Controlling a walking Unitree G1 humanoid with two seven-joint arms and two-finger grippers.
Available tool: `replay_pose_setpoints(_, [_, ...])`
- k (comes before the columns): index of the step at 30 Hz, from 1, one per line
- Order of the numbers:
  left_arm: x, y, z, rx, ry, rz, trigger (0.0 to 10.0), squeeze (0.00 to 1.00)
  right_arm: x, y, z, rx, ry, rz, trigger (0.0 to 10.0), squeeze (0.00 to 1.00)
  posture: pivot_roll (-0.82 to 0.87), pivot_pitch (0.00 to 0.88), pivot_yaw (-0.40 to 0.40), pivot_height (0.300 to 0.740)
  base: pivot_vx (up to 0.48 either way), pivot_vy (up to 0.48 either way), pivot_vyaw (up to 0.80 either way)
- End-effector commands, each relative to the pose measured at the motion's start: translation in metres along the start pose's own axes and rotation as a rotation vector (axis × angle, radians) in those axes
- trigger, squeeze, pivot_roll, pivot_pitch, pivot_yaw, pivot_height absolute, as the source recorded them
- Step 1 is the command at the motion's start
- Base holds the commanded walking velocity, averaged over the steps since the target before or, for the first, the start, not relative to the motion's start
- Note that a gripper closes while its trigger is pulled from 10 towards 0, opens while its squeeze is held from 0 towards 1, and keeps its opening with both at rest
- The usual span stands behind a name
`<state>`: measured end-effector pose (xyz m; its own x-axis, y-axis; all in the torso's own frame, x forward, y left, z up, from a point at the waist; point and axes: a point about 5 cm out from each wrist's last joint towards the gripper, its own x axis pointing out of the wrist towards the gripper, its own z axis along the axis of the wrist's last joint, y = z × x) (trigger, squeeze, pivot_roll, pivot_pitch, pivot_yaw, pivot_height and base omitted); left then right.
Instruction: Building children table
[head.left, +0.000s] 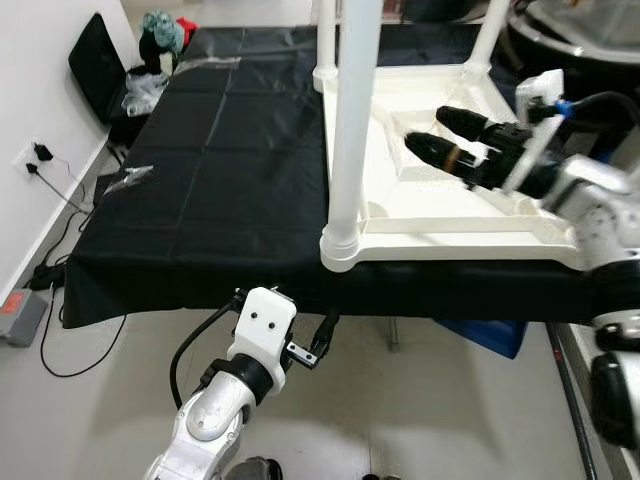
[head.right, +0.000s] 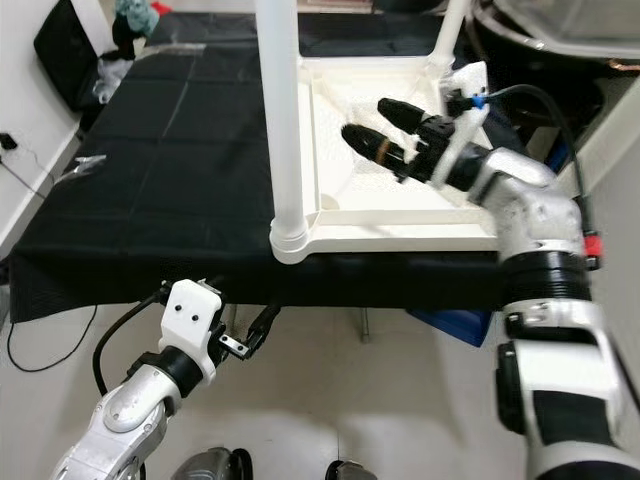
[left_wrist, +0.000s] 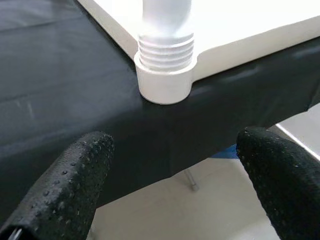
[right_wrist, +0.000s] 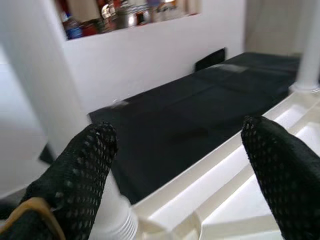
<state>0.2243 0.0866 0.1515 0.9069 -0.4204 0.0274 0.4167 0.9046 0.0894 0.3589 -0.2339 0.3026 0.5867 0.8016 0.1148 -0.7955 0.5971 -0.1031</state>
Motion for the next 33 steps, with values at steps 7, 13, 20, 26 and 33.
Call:
replay_pose_setpoints(7, [-0.006, -0.005, 0.0, 0.011, 0.02, -0.022, 10.0, 0.0, -0.012, -0.014, -0.006, 0.003, 0.146, 0.042, 10.0, 0.0, 0.14, 0.29, -0.026, 0.74, 0.0, 0.0, 0.0])
replay_pose_setpoints(13, [-0.005, -0.005, 0.001, 0.013, 0.02, -0.026, 10.0, 0.0, -0.006, -0.008, -0.001, 0.06, 0.104, 0.165, 10.0, 0.0, 0.15, 0.297, -0.019, 0.74, 0.0, 0.0, 0.0])
replay_pose_setpoints(20, [-0.006, -0.005, 0.004, 0.022, 0.011, -0.024, 10.0, 0.0, 0.015, 0.004, 0.014, 0.079, 0.012, 0.346, 10.0, 0.0, 0.15, 0.309, -0.021, 0.74, 0.0, 0.0, 0.0])
replay_pose_setpoints(26, [-0.006, -0.006, 0.005, 0.027, 0.015, -0.021, 10.0, 0.0, 0.036, 0.014, 0.025, -0.001, 0.007, 0.446, 10.0, 0.0, 0.15, 0.306, -0.031, 0.74, 0.0, 0.0, 0.0])
replay_pose_setpoints(33, [-0.005, -0.007, 0.004, 0.029, 0.01, -0.025, 10.0, 0.0, 0.045, 0.017, 0.028, 0.008, -0.024, 0.459, 10.0, 0.0, 0.14, 0.291, -0.029, 0.74, 0.0, 0.0, 0.0])
